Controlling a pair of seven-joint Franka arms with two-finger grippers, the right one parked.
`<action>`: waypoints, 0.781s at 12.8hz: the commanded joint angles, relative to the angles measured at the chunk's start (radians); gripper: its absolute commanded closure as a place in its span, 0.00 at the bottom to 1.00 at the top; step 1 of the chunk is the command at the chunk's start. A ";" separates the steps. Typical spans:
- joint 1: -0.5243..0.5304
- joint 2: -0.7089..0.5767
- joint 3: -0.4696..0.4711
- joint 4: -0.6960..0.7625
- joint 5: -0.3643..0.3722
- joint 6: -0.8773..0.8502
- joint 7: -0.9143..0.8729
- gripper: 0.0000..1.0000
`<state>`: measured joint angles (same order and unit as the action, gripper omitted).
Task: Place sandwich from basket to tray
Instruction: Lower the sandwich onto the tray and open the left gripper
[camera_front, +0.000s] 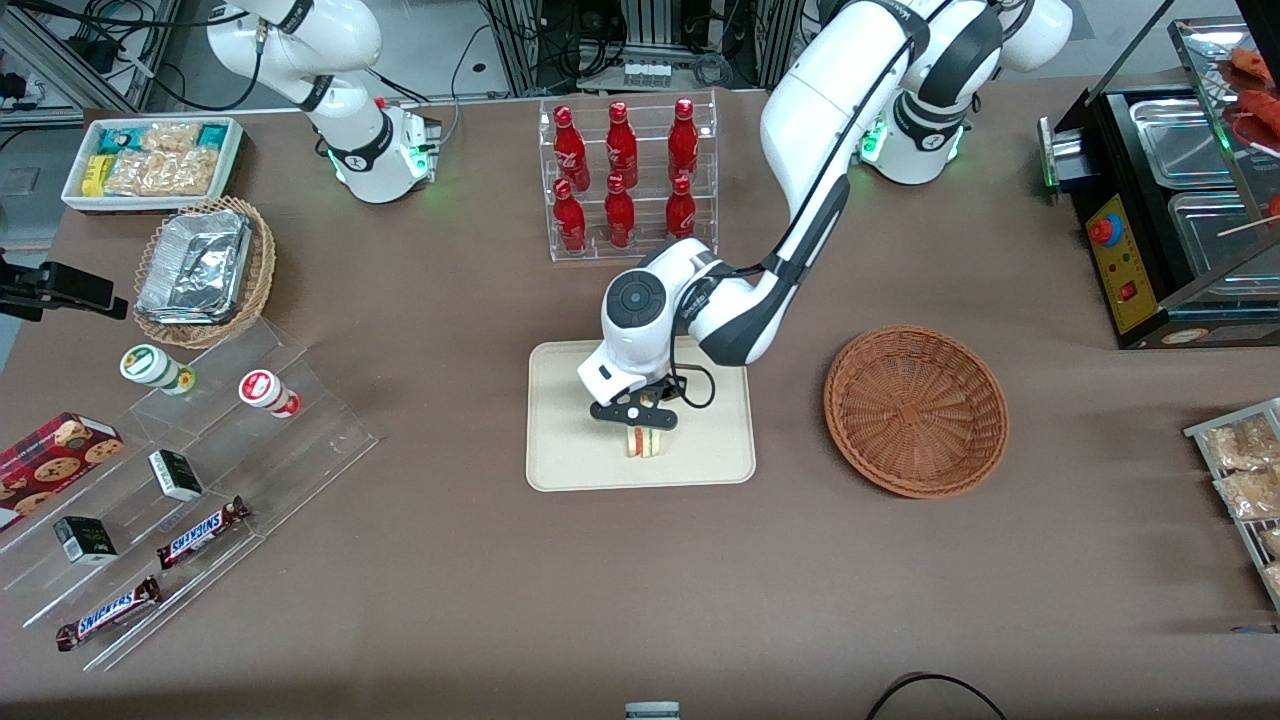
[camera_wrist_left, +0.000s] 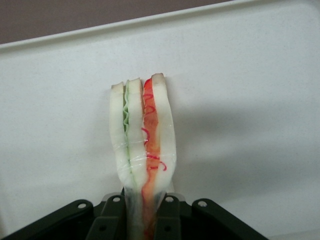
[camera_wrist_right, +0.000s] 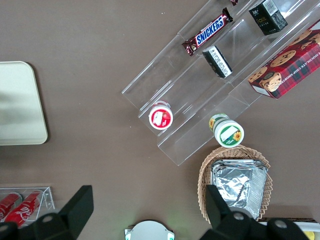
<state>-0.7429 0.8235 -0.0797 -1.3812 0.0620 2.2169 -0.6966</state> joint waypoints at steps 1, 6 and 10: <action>-0.019 0.035 0.011 0.028 0.001 0.012 -0.034 0.88; -0.010 -0.001 0.014 0.036 0.001 0.000 -0.034 0.00; -0.003 -0.102 0.015 0.034 -0.002 -0.049 -0.035 0.00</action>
<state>-0.7419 0.7846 -0.0727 -1.3347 0.0617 2.2121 -0.7150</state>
